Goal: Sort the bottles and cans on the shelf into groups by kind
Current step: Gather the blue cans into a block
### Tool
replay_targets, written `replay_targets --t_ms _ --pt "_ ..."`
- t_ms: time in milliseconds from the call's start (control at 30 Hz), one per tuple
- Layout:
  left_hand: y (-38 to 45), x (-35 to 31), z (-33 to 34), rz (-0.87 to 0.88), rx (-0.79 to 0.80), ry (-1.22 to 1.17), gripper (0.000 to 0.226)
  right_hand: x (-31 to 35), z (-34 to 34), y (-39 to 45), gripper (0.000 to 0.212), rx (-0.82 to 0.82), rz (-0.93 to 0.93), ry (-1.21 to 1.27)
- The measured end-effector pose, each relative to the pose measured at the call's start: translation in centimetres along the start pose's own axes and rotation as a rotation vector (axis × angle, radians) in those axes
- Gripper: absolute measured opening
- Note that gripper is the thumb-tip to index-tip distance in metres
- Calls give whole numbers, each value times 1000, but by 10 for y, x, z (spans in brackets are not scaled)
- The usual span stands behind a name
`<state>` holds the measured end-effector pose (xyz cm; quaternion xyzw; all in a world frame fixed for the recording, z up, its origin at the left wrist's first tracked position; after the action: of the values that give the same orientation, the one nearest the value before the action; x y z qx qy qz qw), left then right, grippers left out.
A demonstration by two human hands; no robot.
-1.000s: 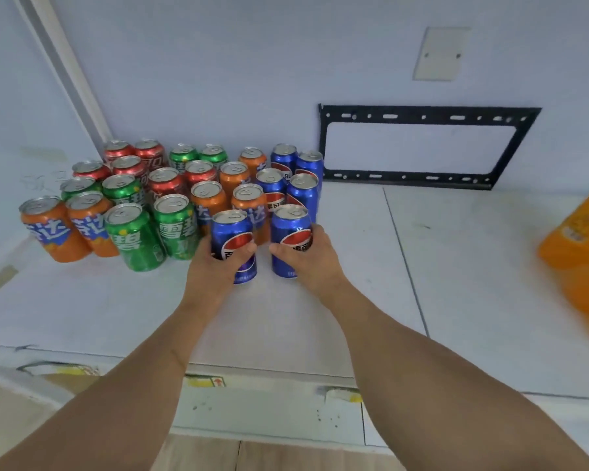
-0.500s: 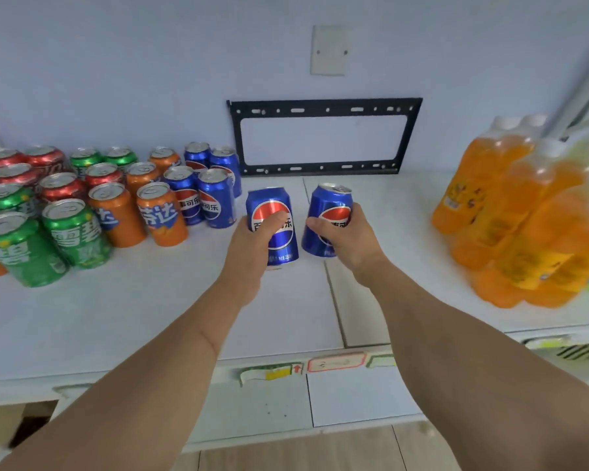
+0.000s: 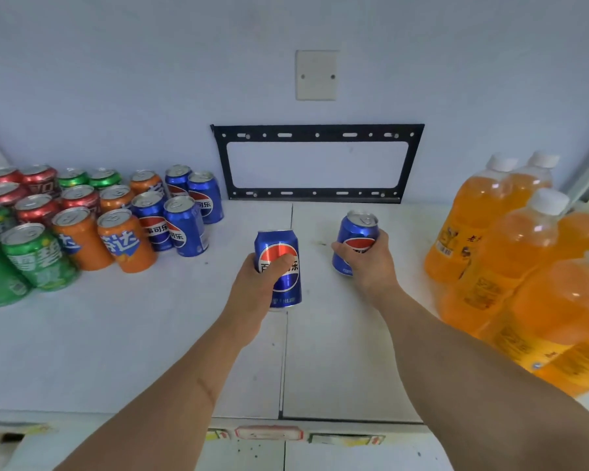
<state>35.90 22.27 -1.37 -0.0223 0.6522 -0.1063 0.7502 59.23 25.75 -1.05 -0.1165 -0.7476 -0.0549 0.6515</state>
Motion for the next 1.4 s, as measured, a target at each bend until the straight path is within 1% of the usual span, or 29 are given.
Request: replay_targets --t_ms 167,267,333,400,533,600,767,900,1033,1133,1167,1300,1400 --pt "16 3 -1 19 -18 41 40 -4 1 17 88 -6 -26 -34" --pt "23 0 1 48 -12 117 43 -5 -1 16 88 -20 -22 -72" --pt "28 -5 5 76 -2 189 43 -8 -5 9 89 -38 6 -158" --pt "34 -9 10 90 22 265 47 -11 -9 -4 85 -32 71 -354" --pt "52 -11 19 104 61 352 56 -10 -15 -38 62 -32 189 -854" --pt "62 -10 28 96 87 380 58 -8 -14 -52 53 -28 198 -993" --pt "84 -6 46 98 152 442 63 -12 -11 -71 44 42 174 -1071" --pt "98 -4 45 105 174 474 69 -14 -13 -74 46 66 173 -1062" --pt "97 -4 42 70 211 539 75 -14 -7 -76 46 90 163 -1069" --pt "80 -10 24 39 151 722 85 -9 8 -80 45 129 123 -1106" --pt "71 -14 14 48 114 815 84 -6 16 -82 45 148 102 -1123" --pt "24 -40 -32 137 -25 1266 61 14 61 -95 44 233 -23 -1173" --pt "-12 -62 -72 170 -127 1429 53 31 105 -104 42 296 -119 -1160"
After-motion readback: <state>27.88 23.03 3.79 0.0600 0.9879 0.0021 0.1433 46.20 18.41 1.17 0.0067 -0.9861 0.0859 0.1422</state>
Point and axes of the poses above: each hand's wrist, its own y-axis towards the middle knuckle, its own z-axis out of the palm, x = y × z, the point moved 9 cm from there along y, towards the middle knuckle, and after that the axes turned 7 degrees about x, right-handed, at the moved point
